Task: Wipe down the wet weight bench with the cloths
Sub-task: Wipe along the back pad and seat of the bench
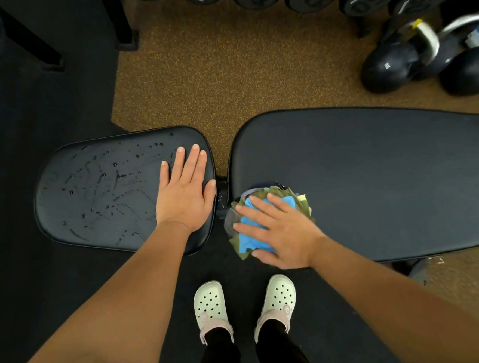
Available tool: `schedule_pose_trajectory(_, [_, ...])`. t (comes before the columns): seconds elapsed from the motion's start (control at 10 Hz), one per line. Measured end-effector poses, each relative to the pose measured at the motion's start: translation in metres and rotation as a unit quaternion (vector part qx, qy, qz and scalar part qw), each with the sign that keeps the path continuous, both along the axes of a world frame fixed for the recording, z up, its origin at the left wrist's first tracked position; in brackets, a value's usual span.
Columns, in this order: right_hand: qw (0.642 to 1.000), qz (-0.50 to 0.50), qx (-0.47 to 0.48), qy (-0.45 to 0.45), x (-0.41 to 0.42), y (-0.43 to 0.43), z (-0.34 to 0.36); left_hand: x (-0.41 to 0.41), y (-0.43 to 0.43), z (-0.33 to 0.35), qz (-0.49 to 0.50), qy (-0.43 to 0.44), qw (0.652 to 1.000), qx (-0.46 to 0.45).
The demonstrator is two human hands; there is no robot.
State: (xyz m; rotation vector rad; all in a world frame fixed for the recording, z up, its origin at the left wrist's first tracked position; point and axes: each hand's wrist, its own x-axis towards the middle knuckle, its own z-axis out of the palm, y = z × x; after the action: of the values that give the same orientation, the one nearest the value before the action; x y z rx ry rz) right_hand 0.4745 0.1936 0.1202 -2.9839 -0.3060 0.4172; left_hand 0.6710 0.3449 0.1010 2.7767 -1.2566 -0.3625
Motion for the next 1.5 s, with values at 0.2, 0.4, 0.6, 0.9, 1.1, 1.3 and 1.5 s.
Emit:
schedule_pose_trajectory(0.2, [0.972, -0.232, -0.043, -0.008, 0.043, 0.003, -0.002, 0.000, -0.001, 0.000, 0.003, 0.000, 1.000, -0.005])
schedule_pose_trajectory(0.4, [0.999, -0.037, 0.002, -0.003, 0.000, 0.007, 0.000, 0.000, -0.001, 0.000, 0.001, -0.002, 1.000, 0.005])
schedule_pose_trajectory(0.6, [0.978, -0.202, -0.040, -0.021, 0.029, -0.029, -0.003, -0.001, 0.000, -0.001, 0.003, -0.006, 1.000, 0.008])
schedule_pose_trajectory(0.9, [0.999, 0.038, 0.020, -0.009, -0.012, -0.037, 0.007, -0.001, -0.001, 0.000, 0.003, -0.010, 1.000, 0.013])
schedule_pose_trajectory(1.1, [0.988, -0.132, -0.080, -0.016, 0.014, -0.047, 0.013, -0.002, -0.003, 0.000, 0.006, -0.013, 1.000, 0.012])
schedule_pose_trajectory(1.3, [0.999, -0.019, -0.039, -0.010, -0.012, 0.005, 0.010, -0.001, -0.003, 0.001, 0.008, -0.012, 1.000, 0.012])
schedule_pose_trajectory(1.5, [0.986, 0.168, 0.012, 0.004, -0.004, -0.018, 0.012, -0.002, -0.003, 0.001, 0.008, -0.015, 1.000, 0.013])
